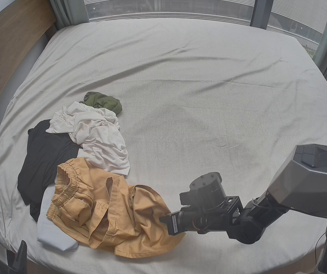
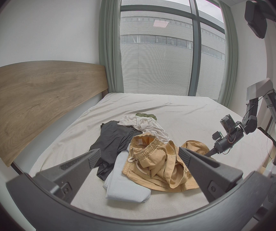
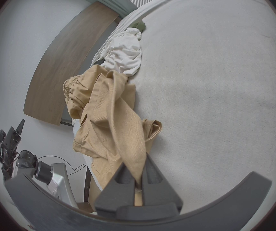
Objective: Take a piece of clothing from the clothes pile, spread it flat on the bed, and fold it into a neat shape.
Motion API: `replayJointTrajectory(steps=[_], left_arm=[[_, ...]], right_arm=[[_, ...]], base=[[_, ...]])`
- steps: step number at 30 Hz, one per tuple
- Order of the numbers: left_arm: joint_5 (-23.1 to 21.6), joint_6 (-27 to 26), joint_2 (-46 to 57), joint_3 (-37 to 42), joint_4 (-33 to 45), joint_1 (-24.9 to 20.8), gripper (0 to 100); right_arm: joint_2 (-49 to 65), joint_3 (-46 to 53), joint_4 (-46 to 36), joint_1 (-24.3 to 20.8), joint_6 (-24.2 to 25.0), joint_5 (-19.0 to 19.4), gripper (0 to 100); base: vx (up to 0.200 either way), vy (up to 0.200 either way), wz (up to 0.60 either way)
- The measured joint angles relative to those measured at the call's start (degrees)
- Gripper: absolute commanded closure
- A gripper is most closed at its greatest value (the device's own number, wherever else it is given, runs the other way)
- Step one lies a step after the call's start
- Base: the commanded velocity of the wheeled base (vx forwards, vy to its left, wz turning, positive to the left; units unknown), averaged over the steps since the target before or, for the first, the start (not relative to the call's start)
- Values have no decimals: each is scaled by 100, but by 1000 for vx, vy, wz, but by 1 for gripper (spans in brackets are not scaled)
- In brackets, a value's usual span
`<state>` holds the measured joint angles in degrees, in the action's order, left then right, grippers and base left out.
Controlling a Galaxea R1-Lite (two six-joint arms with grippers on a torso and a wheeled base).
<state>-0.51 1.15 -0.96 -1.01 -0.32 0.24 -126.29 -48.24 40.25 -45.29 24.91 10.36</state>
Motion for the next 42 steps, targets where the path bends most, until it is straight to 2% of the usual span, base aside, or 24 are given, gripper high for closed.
replayJointTrajectory(steps=[17,31,42], left_arm=[[-2,-4,0,0,0,-2,0],[-9,-4,0,0,0,0,0],[-11,-4,0,0,0,0,0]], right_arm=[[857,1086,61,778,-184,-35,100],[1452,1593,55,1265,-268,-148,100],[1744,2107,165,1825,-483,-144,100]], base=[[0,0,0],[0,0,0],[0,0,0]])
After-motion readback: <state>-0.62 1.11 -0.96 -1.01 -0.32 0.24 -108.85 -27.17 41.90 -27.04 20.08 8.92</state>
